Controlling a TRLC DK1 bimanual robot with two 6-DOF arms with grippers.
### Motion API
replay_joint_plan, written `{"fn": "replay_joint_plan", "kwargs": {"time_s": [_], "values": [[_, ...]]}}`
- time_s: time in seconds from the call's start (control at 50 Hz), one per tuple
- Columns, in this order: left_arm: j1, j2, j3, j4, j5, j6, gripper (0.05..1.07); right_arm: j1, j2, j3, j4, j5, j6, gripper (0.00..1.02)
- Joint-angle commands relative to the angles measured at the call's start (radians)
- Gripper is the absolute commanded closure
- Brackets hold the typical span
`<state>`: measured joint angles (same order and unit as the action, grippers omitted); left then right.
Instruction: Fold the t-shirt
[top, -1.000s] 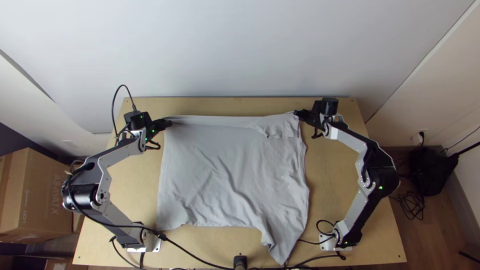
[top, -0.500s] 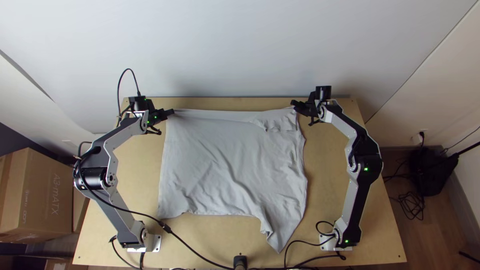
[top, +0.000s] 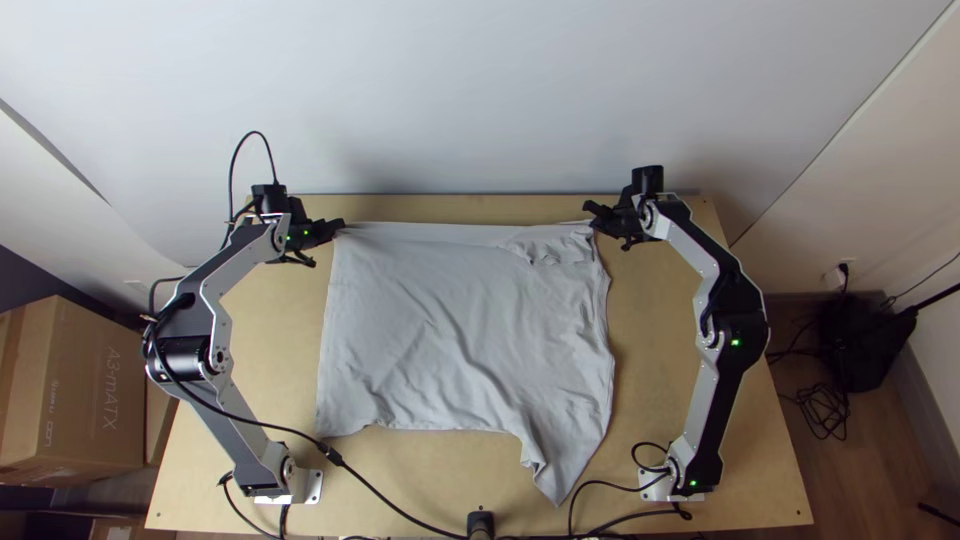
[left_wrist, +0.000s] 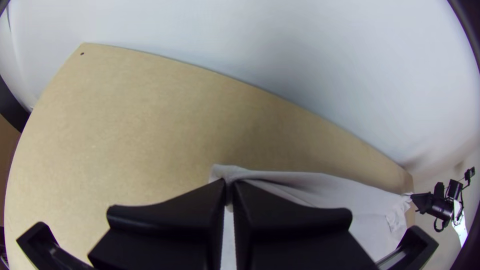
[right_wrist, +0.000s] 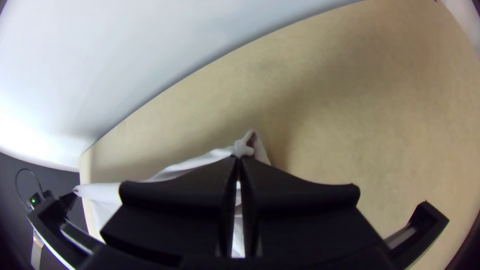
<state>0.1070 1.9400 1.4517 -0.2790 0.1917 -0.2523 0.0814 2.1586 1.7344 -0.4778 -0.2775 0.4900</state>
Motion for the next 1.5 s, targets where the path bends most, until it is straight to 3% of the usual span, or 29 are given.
{"fn": "replay_joint_plan", "kwargs": {"time_s": [0.0, 0.44, 1.02, 1.04, 1.06, 1.12, 1.16, 1.18, 1.2, 1.3, 1.48], "values": [[0.014, -0.058, -0.051, -0.009, 0.005, 0.025, 1.05, 0.011, -0.085, 0.002, -0.053, 0.014, 0.01, 1.0], [0.013, -0.167, -0.271, 0.054, 0.008, 0.056, 1.05, 0.043, -0.312, -0.328, -0.101, 0.015, -0.034, 1.0], [0.043, -0.394, -0.608, 0.179, 0.045, 0.105, 1.05, 0.052, -0.516, -0.762, 0.021, 0.021, -0.045, 1.0], [0.042, -0.398, -0.616, 0.184, 0.045, 0.108, 1.03, 0.055, -0.516, -0.77, 0.027, 0.023, -0.045, 0.98], [0.04, -0.404, -0.622, 0.189, 0.045, 0.11, 0.96, 0.06, -0.517, -0.777, 0.03, 0.026, -0.044, 0.88], [0.04, -0.414, -0.64, 0.201, 0.045, 0.108, 0.49, 0.069, -0.54, -0.796, 0.027, 0.032, -0.042, 0.33], [0.043, -0.415, -0.642, 0.179, 0.045, 0.107, 0.19, 0.067, -0.563, -0.806, 0.024, 0.038, -0.041, 0.08], [0.043, -0.417, -0.637, 0.158, 0.045, 0.108, 0.1, 0.063, -0.576, -0.809, 0.018, 0.044, -0.039, 0.04], [0.045, -0.42, -0.633, 0.144, 0.045, 0.111, 0.1, 0.058, -0.595, -0.814, 0.013, 0.05, -0.039, 0.04], [0.072, -0.501, -0.651, 0.143, 0.049, 0.128, 0.1, 0.032, -0.734, -0.839, -0.038, 0.049, -0.022, 0.04], [0.198, -0.625, -0.628, 0.073, 0.203, 0.143, 0.1, 0.041, -0.944, -0.814, -0.329, 0.027, 0.016, 0.04]]}}
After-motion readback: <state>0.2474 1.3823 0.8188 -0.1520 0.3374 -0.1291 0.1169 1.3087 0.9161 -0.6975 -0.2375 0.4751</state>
